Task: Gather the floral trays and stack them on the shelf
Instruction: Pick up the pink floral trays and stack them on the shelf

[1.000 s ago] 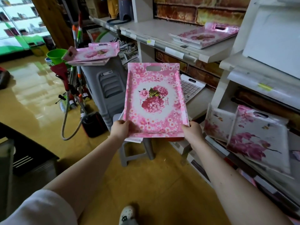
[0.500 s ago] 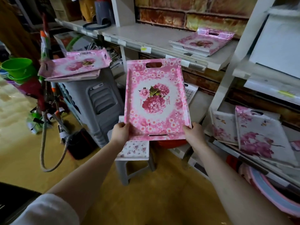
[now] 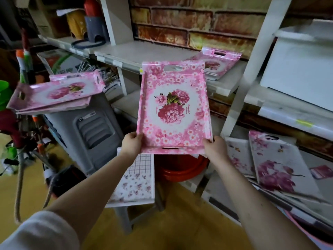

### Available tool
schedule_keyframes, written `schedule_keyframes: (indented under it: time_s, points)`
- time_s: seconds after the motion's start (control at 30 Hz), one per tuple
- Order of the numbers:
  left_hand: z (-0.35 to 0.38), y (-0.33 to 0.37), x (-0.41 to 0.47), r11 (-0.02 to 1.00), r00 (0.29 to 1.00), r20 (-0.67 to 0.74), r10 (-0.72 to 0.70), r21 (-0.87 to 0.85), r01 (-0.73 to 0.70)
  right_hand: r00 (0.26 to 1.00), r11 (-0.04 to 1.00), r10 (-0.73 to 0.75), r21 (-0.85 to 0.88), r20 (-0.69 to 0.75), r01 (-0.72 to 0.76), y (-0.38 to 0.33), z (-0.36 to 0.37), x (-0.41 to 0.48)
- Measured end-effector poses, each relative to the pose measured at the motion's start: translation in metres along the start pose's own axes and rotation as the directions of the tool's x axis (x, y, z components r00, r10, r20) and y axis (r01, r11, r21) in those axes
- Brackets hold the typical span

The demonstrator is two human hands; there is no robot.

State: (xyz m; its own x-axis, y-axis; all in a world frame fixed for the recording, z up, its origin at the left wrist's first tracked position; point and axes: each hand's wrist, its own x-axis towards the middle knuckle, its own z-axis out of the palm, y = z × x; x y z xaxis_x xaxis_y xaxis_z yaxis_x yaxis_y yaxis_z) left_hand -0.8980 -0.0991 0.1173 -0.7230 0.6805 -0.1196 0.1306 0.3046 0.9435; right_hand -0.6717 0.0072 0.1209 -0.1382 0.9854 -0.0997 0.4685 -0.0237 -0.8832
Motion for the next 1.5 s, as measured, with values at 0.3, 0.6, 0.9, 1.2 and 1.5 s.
schedule_keyframes:
  time_s: [0.3, 0.6, 0.9, 1.2, 1.5]
  points:
    - [0.023, 0.048, 0.050, 0.997, 0.998, -0.023, 0.062, -0.033, -0.063, 0.997, 0.988, -0.056, 0.138, -0.043, 0.062, -0.026, -0.016, 0.050]
    - [0.045, 0.092, 0.120, 0.986, 0.986, 0.021, 0.164, 0.016, -0.164, 0.980, 0.969, -0.130, 0.190, -0.151, 0.158, -0.058, -0.021, 0.093]
    - [0.060, 0.138, 0.209, 0.983, 0.972, 0.186, 0.146, -0.139, -0.121, 0.918, 0.925, -0.208, 0.237, -0.339, 0.297, -0.099, 0.000, 0.139]
    - [0.079, 0.191, 0.284, 0.988, 0.882, 0.457, 0.113, -0.146, -0.051, 0.853, 0.950, -0.162, 0.154, -0.496, 0.270, -0.135, 0.014, 0.183]
    - [0.088, 0.206, 0.321, 0.977, 0.789, 0.593, 0.159, -0.209, -0.039, 0.797, 0.958, -0.130, 0.131, -0.590, 0.253, -0.147, 0.023, 0.200]
